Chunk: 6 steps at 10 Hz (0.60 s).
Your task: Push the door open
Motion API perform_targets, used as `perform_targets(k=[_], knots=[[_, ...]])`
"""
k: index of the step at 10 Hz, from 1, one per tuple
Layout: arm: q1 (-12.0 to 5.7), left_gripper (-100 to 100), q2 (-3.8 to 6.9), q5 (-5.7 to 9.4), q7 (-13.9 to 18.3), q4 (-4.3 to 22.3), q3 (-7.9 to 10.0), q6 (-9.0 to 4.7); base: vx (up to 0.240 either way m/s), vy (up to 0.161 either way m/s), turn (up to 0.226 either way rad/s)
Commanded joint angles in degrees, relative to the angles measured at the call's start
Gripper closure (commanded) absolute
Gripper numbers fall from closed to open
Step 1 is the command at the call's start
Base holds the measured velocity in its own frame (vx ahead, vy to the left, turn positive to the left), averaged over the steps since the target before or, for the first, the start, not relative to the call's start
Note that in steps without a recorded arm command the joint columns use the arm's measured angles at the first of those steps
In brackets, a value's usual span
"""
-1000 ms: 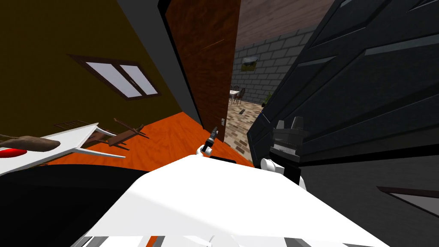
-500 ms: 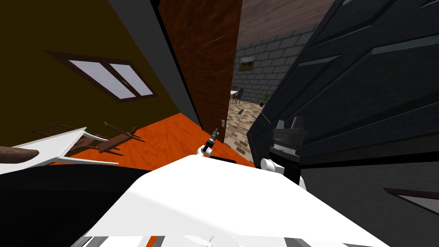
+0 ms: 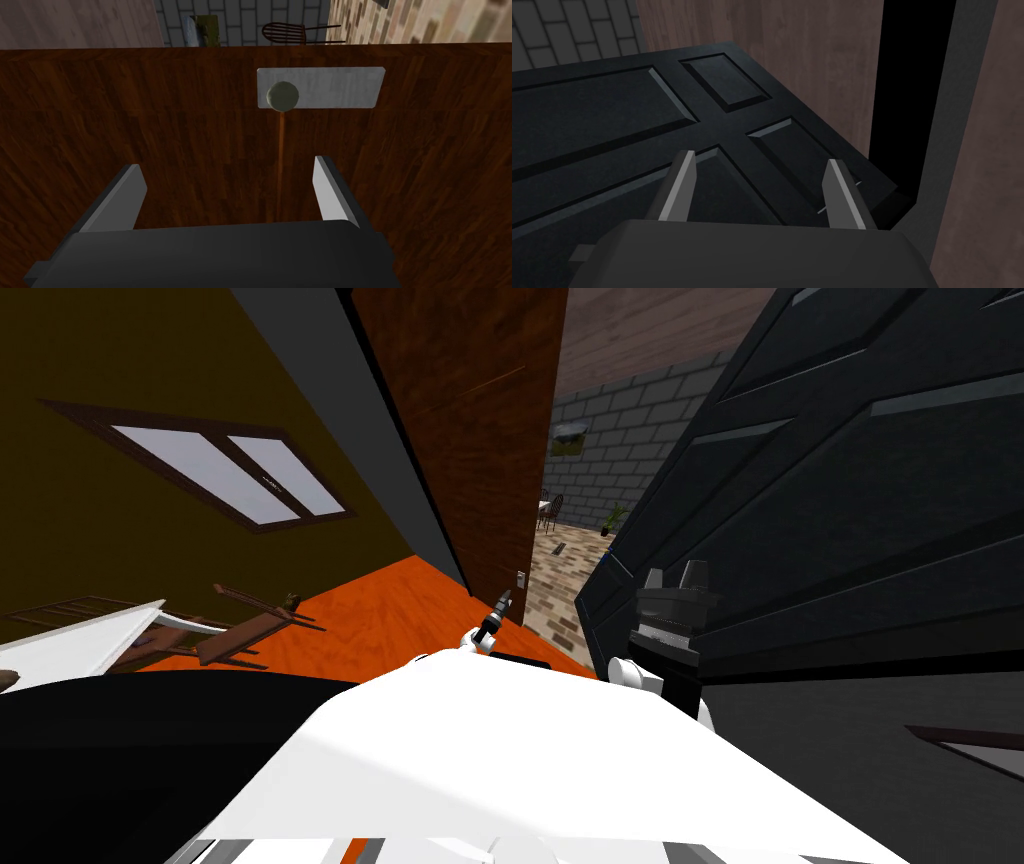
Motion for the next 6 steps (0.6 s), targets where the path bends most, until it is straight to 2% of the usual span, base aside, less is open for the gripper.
perform_targets(k=[1, 3, 6], knots=[[-0.87, -100, 0.03, -0.12, 0.4, 2.4, -0.77, -0.32, 0.115, 0.123, -0.097], [-1.80, -100, -0.08, -0.18, 0.7, 4.7, -1.30, -0.71, 0.091, 0.122, -0.051], [-3.50, -100, -0.31, -0.30, 1.3, 8.8, -2.25, -1.42, 0.087, 0.085, -0.076]])
